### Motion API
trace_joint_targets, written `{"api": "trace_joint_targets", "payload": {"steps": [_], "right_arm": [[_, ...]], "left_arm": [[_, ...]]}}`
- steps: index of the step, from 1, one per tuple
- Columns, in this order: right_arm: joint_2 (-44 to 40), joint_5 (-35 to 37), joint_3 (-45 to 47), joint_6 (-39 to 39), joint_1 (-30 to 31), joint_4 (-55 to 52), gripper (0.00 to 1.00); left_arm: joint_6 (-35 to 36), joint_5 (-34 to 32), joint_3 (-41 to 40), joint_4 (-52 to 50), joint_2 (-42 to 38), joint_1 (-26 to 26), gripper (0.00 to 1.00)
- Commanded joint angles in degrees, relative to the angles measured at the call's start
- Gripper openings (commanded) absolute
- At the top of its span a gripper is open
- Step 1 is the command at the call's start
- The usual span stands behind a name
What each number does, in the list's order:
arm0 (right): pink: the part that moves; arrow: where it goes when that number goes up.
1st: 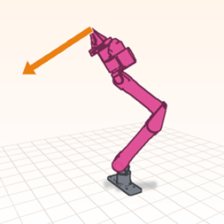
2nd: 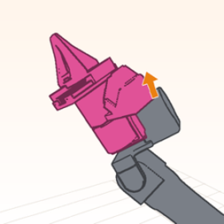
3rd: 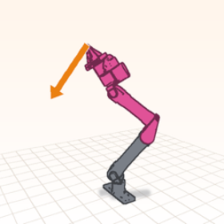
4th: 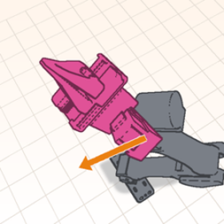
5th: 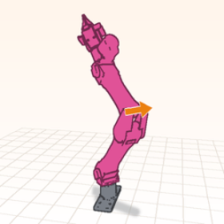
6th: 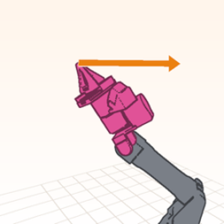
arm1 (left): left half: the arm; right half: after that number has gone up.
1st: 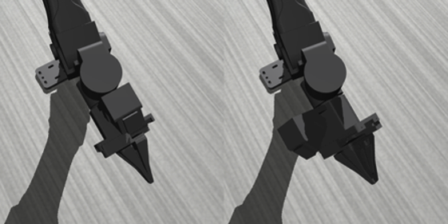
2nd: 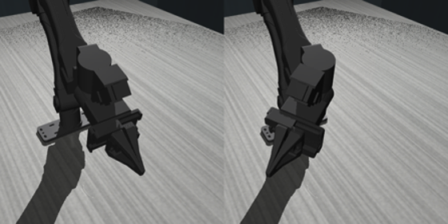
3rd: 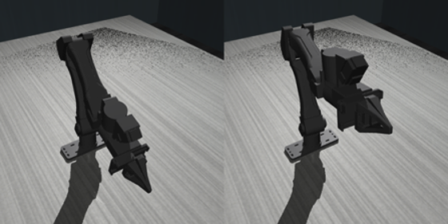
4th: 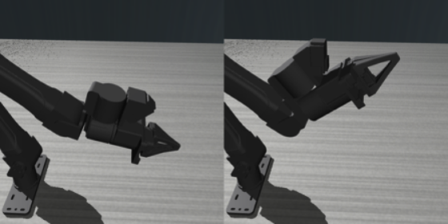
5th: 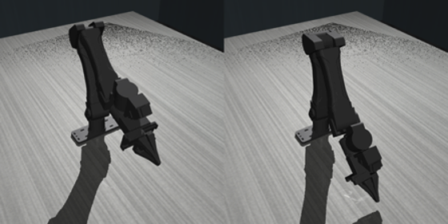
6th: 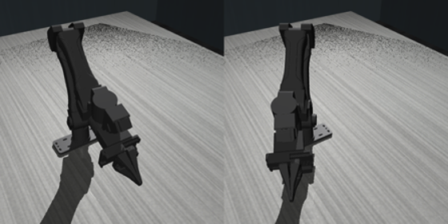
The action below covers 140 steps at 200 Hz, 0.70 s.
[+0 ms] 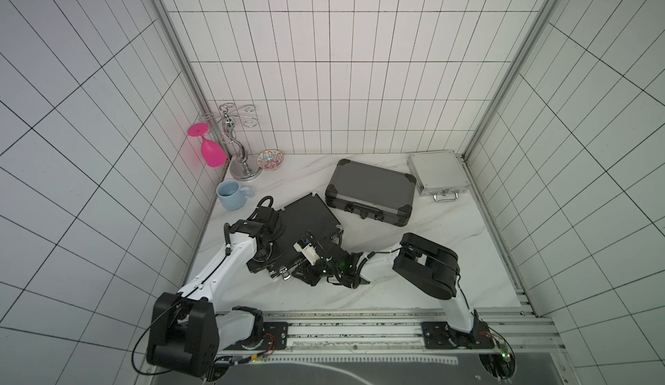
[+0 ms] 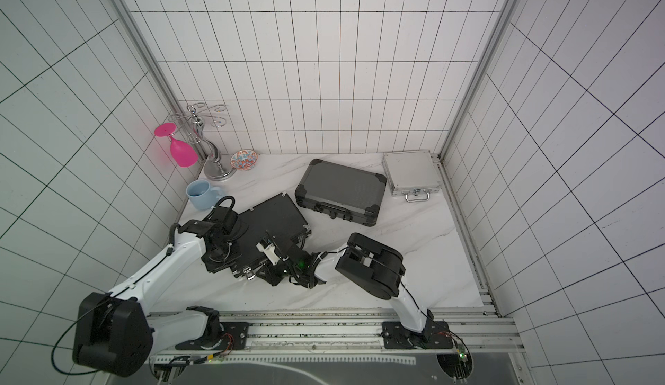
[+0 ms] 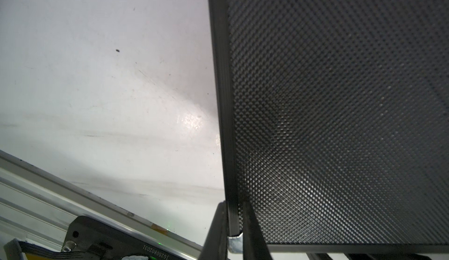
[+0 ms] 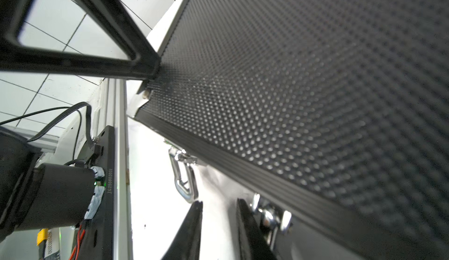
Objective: Close the poker set cases
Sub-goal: Fasten the fastener on the poker set case.
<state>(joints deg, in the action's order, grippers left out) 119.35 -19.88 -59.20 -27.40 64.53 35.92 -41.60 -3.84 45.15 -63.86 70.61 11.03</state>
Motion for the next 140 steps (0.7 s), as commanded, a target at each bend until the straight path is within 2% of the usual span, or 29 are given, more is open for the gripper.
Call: {"api": "trace_joint_targets", "payload": {"steps": [1,41,93,119,140], "right_arm": [[-3.14,0.13,1.86,0.31,0.24,3.29,0.31],[0.70,0.71,-4.24,1.25,1.01,-2.35,0.28],[3.54,0.63,-6.19,1.27,1.29,-4.26,0.24],[1.39,0.93,-4.54,1.74,2.09,-2.58,0.30],[0.10,0.70,-4.44,-0.12,2.34,-1.24,0.32]], "left_arm": [[0.14,10.43,-7.49,8.65,5.29,0.76,0.11],[0.56,9.90,-6.98,8.31,5.57,0.40,0.11],[0.62,9.92,-6.99,8.10,5.44,0.13,0.11],[0.65,9.90,-6.75,8.27,5.69,0.13,0.10],[0.75,10.16,-6.58,8.51,6.11,0.07,0.11]]}}
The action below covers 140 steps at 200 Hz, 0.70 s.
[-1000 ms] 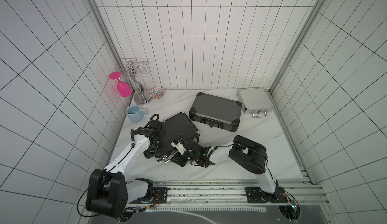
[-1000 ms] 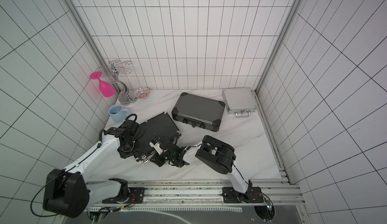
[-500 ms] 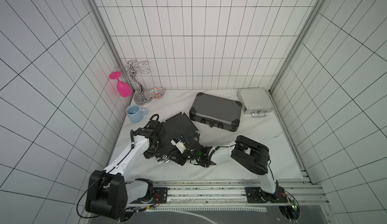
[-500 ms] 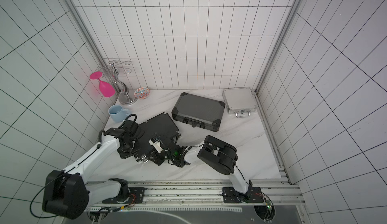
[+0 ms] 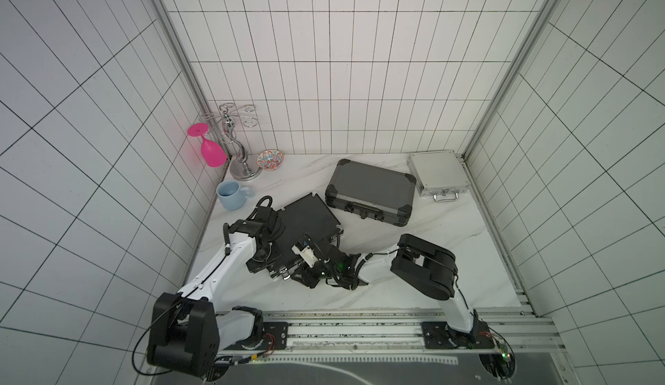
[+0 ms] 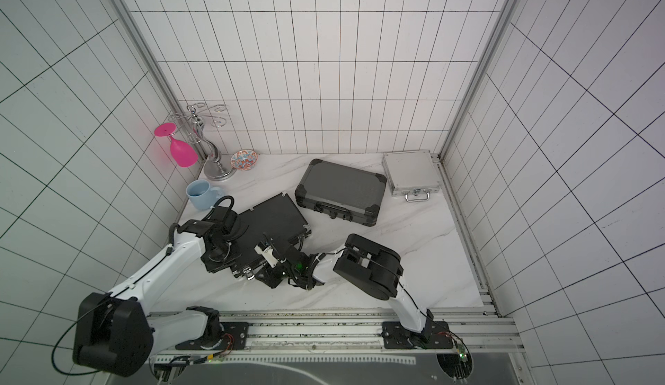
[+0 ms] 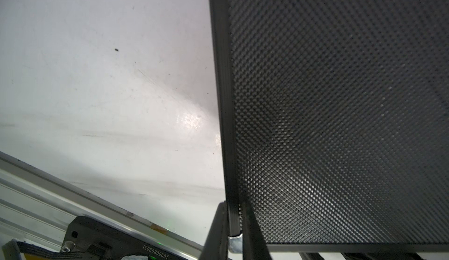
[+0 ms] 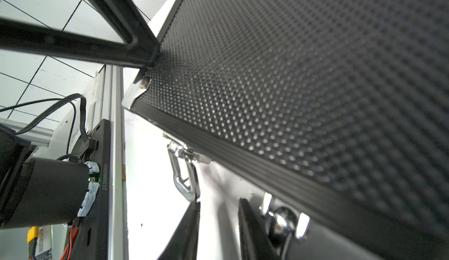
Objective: Close the poker set cases
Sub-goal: Fasten the fastener on the poker set case.
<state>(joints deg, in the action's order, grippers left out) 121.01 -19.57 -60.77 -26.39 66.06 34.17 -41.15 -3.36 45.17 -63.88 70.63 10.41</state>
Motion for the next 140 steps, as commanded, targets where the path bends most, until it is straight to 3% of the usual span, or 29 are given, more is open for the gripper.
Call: {"api": "trace_joint_targets", "payload": {"steps": [1,53,79,96,140], "right_arm": [[-1.56,0.40,-2.95,-1.25,0.81,0.48,0.32],[0.48,2.86,-4.54,-6.27,0.75,-0.97,0.26],[-1.37,1.10,-1.20,-7.22,-0.06,4.16,0.35],[-1.33,0.68,-3.08,-7.35,-0.10,1.75,0.38],[0.63,2.31,-5.25,-7.98,-0.19,-1.64,0.28]], "left_arm": [[0.28,9.73,-6.59,8.52,6.18,0.72,0.11],[0.36,9.79,-6.56,8.76,5.87,0.72,0.10],[0.49,10.12,-6.68,9.11,6.06,0.68,0.10],[0.62,10.12,-6.67,9.03,6.04,0.70,0.10],[0.54,10.13,-6.58,8.86,5.75,0.73,0.09]]}}
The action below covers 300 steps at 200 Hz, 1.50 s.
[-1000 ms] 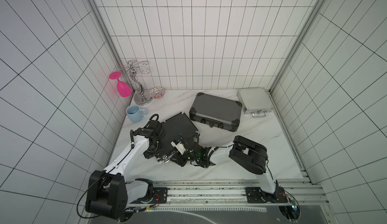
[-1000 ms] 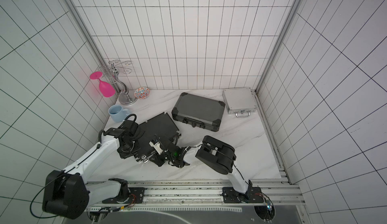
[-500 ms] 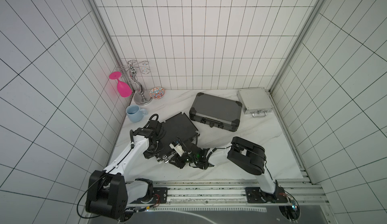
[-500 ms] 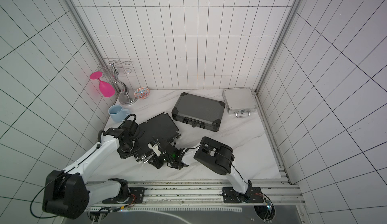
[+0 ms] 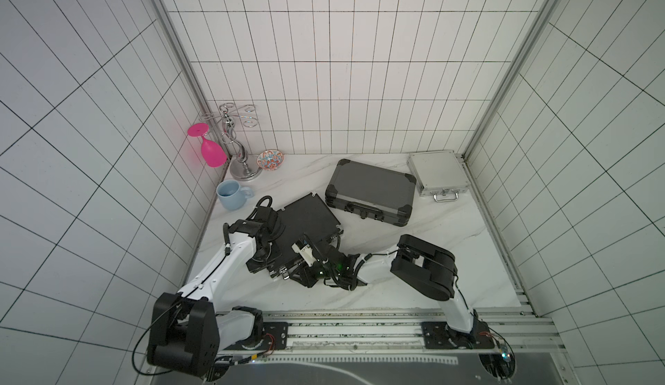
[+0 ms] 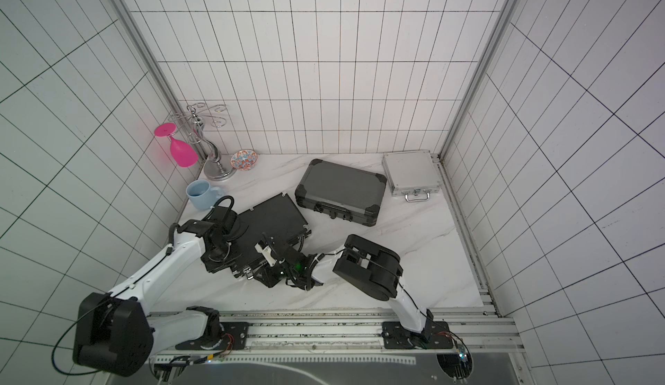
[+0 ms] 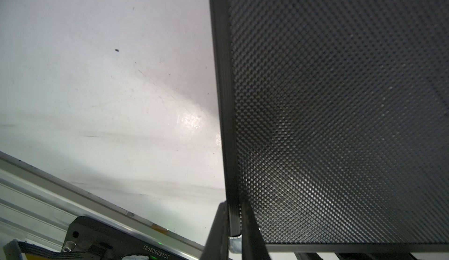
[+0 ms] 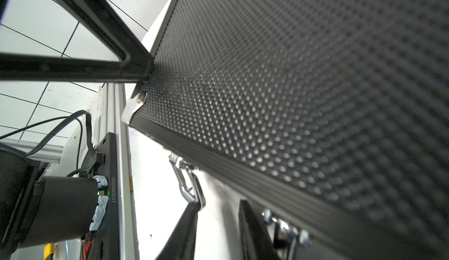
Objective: Close the poker set cases
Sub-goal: Fasten the fastener on the poker set case.
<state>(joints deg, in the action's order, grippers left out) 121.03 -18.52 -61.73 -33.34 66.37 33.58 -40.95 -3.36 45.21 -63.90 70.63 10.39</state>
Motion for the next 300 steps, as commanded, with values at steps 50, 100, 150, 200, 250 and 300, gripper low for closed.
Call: {"api": "trace_joint_targets", "payload": {"steps": [50,100,150,200,250,300], "right_arm": [[2.60,3.14,-8.18,-1.75,-0.74,-6.91,0.22],[4.73,4.34,-10.96,-4.14,-0.80,-9.46,0.22],[5.57,7.72,-12.19,-6.77,-0.98,-12.09,0.19],[5.64,9.47,-10.71,-9.82,-2.33,-12.31,0.14],[5.12,9.07,-8.50,-11.52,-3.04,-12.33,0.17],[4.41,8.94,-5.84,-13.36,-4.20,-10.47,0.20]], "left_arm": [[0.17,10.47,-7.05,9.17,5.99,0.81,0.09],[0.21,10.65,-7.31,8.95,5.77,0.94,0.08],[0.28,11.22,-7.90,9.14,5.55,1.03,0.07],[0.59,11.62,-8.20,9.41,5.64,1.03,0.07],[0.63,11.62,-7.99,9.42,5.75,1.03,0.07],[0.56,11.53,-8.02,9.64,6.13,1.03,0.06]]}}
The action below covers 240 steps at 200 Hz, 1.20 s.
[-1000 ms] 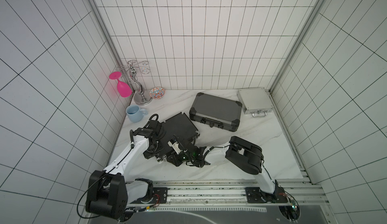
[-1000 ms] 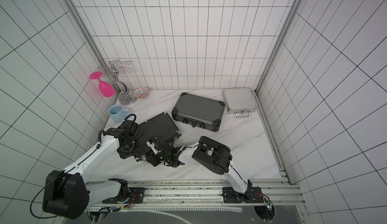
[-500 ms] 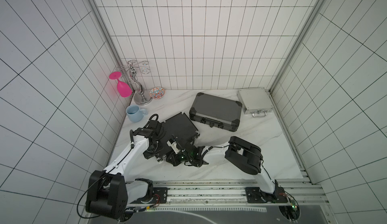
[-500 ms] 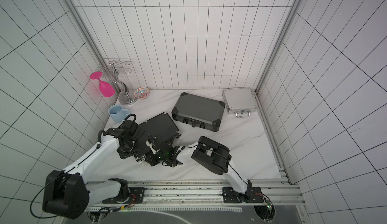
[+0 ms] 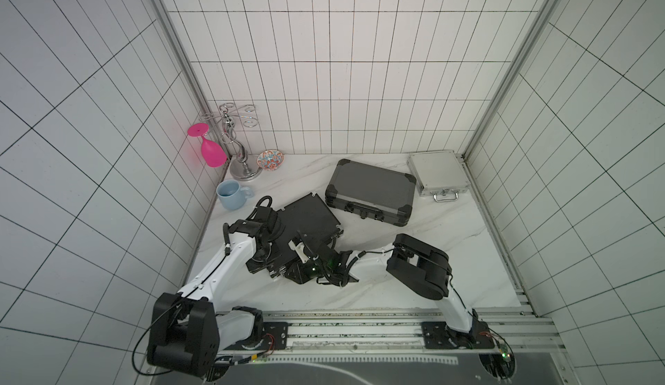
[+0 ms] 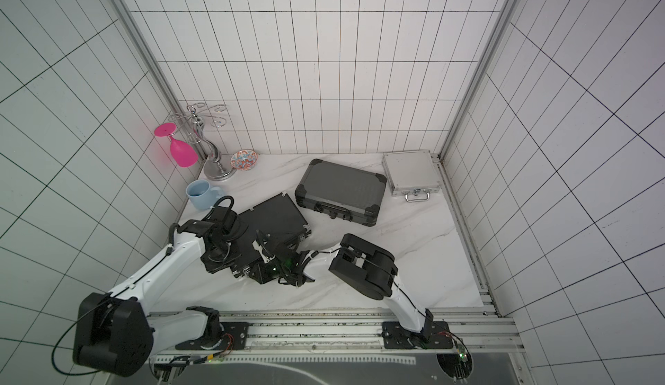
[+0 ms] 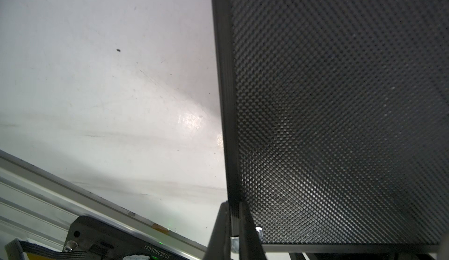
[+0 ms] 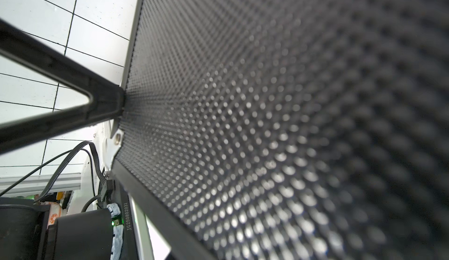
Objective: Close the poker set cases
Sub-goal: Fasten the fastener on the poker set case.
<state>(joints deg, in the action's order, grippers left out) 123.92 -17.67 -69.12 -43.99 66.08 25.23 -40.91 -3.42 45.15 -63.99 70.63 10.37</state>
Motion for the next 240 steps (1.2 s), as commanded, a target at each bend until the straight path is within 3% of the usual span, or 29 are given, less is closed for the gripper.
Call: {"api": "trace_joint_targets", "payload": {"steps": [1,52,94,173,240], "right_arm": [[1.51,8.14,1.58,-2.74,-3.93,-2.07,0.20],[0.94,9.16,3.66,-2.77,-4.28,-1.68,0.13],[-1.37,9.07,6.59,-2.77,-4.65,-0.23,0.25],[-2.53,8.97,8.60,-4.68,-5.17,1.55,0.19],[-2.46,6.80,8.31,-4.01,-5.61,3.08,0.25]], "left_arm": [[0.50,11.59,-7.96,9.70,6.11,1.05,0.06],[0.40,11.42,-7.61,9.80,6.32,1.05,0.06],[0.48,11.43,-7.70,9.97,6.58,1.05,0.06],[0.40,10.48,-6.90,9.41,6.86,0.97,0.06],[1.81,4.45,12.03,3.54,4.74,5.49,0.05]]}}
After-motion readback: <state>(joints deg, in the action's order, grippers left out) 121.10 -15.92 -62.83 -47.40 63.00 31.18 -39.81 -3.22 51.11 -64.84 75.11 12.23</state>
